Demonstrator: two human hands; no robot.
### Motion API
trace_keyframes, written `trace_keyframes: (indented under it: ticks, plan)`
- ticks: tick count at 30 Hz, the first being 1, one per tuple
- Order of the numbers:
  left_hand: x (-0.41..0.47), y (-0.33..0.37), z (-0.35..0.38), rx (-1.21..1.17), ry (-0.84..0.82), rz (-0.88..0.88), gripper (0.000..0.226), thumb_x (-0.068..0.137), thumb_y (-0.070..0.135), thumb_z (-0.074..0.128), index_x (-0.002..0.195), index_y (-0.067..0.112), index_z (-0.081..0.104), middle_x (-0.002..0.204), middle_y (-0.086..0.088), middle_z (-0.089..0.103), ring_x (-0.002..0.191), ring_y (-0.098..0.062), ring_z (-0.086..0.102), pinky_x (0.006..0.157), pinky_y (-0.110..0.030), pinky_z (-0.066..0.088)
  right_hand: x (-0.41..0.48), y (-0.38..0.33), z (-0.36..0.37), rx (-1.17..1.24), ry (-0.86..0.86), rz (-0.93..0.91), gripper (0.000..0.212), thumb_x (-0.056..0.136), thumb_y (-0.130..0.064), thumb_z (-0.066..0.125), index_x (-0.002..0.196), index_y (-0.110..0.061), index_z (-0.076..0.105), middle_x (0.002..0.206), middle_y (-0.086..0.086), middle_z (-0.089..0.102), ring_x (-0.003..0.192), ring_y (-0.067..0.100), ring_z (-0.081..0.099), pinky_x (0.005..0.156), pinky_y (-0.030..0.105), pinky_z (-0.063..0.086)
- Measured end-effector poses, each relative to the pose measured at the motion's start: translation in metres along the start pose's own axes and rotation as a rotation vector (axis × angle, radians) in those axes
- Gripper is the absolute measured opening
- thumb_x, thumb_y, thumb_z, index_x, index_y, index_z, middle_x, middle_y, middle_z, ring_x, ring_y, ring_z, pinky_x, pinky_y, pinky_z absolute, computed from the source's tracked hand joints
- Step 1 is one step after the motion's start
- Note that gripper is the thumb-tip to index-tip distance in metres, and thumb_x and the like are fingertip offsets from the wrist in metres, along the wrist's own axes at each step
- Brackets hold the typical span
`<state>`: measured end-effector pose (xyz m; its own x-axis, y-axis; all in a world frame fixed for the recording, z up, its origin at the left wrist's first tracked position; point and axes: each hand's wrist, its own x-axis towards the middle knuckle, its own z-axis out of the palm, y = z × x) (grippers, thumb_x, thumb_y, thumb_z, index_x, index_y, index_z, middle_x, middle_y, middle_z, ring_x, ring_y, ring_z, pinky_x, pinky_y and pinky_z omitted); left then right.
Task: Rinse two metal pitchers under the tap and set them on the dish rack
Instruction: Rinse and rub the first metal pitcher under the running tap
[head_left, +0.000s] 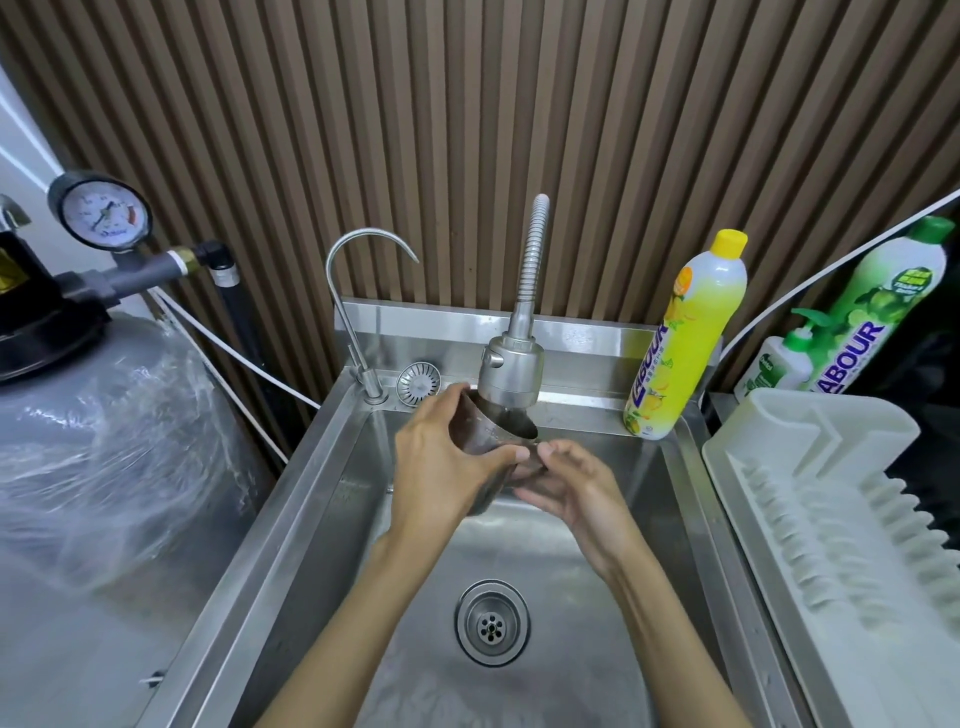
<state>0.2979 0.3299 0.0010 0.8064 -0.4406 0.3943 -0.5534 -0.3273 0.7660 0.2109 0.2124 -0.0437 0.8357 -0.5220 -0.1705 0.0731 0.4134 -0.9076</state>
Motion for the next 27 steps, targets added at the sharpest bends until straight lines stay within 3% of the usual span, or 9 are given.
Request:
trace_keyframes:
  ticks: [2,5,8,13,17,20,24,25,27]
  plan:
    - [-0.001,-0.004,-0.002,0.004,-0.048,-0.096,0.060,0.052,0.045,0.086,0.102,0.019,0.068,0.090,0.009,0.065,0.082,-0.007,0.061,0.068,-0.004,0.039,-0.005,-0.008,0.000,-0.134,0.059,0.002,0.011,0.088,-0.015,0.059,0.081,-0.011,0.053,0.083,0.009,0.073,0.082,0.027,0.072,0.064,0.031,0.059]
    - [-0.001,-0.010,0.001,-0.111,-0.154,-0.280,0.045,0.054,0.048,0.084,0.090,0.023,0.071,0.076,0.008,0.071,0.069,0.004,0.064,0.058,0.002,0.041,-0.011,-0.023,-0.002,-0.311,0.156,-0.028,0.020,0.085,-0.017,0.065,0.071,-0.014,0.052,0.077,0.006,0.070,0.069,0.024,0.073,0.053,0.029,0.058]
    - [-0.005,-0.018,0.007,-0.262,-0.279,-0.420,0.030,0.059,0.033,0.085,0.083,0.024,0.070,0.077,0.008,0.072,0.056,0.017,0.058,0.055,0.004,0.039,-0.012,-0.040,-0.003,-0.665,0.250,-0.093,0.027,0.081,-0.023,0.069,0.063,-0.018,0.051,0.065,0.006,0.064,0.062,0.024,0.069,0.056,0.035,0.058]
    - [-0.011,-0.019,0.022,-0.583,-0.401,-0.511,0.030,0.067,0.001,0.078,0.086,0.021,0.066,0.093,-0.001,0.071,0.070,0.009,0.066,0.064,-0.002,0.046,-0.022,-0.060,0.007,-1.188,0.320,-0.287,0.027,0.084,-0.029,0.065,0.064,-0.023,0.048,0.076,0.002,0.067,0.078,0.023,0.063,0.069,0.029,0.045]
    - [-0.010,-0.013,0.033,-0.736,-0.306,-0.467,0.054,0.064,-0.018,0.073,0.096,0.023,0.057,0.095,0.007,0.067,0.078,0.007,0.066,0.068,-0.005,0.048,-0.015,-0.055,0.004,-0.995,0.234,-0.347,0.024,0.085,-0.017,0.063,0.071,-0.025,0.046,0.098,-0.002,0.070,0.094,0.019,0.064,0.085,0.036,0.051]
    - [-0.008,-0.009,0.038,-0.712,-0.138,-0.380,0.065,0.058,-0.021,0.073,0.094,0.029,0.054,0.087,0.019,0.068,0.087,0.004,0.063,0.073,-0.005,0.046,-0.002,-0.045,-0.003,-0.684,0.100,-0.318,0.021,0.088,-0.005,0.057,0.075,-0.015,0.045,0.108,-0.012,0.067,0.106,0.010,0.062,0.095,0.031,0.047]
    - [-0.002,-0.006,0.025,-0.502,-0.025,-0.250,0.075,0.053,-0.009,0.083,0.086,0.047,0.047,0.072,0.043,0.059,0.077,0.026,0.052,0.072,-0.001,0.039,0.012,-0.029,-0.008,-0.220,-0.055,-0.169,0.019,0.091,-0.002,0.051,0.077,-0.013,0.045,0.122,-0.003,0.064,0.115,0.014,0.058,0.098,0.031,0.042]
    - [0.000,-0.006,0.021,-0.432,-0.028,-0.222,0.073,0.050,-0.005,0.085,0.088,0.046,0.051,0.072,0.041,0.059,0.076,0.027,0.051,0.073,0.000,0.038,0.013,-0.024,-0.009,-0.102,-0.083,-0.124,0.018,0.091,-0.001,0.049,0.077,-0.012,0.046,0.122,0.003,0.063,0.114,0.018,0.059,0.099,0.032,0.043]
    - [0.002,-0.003,0.012,-0.324,-0.025,-0.168,0.065,0.044,0.006,0.089,0.100,0.027,0.064,0.076,0.035,0.056,0.076,0.024,0.052,0.073,0.001,0.036,0.012,-0.014,-0.010,0.039,-0.115,-0.048,0.016,0.092,-0.001,0.047,0.079,-0.010,0.047,0.110,0.011,0.064,0.104,0.024,0.062,0.096,0.033,0.048]
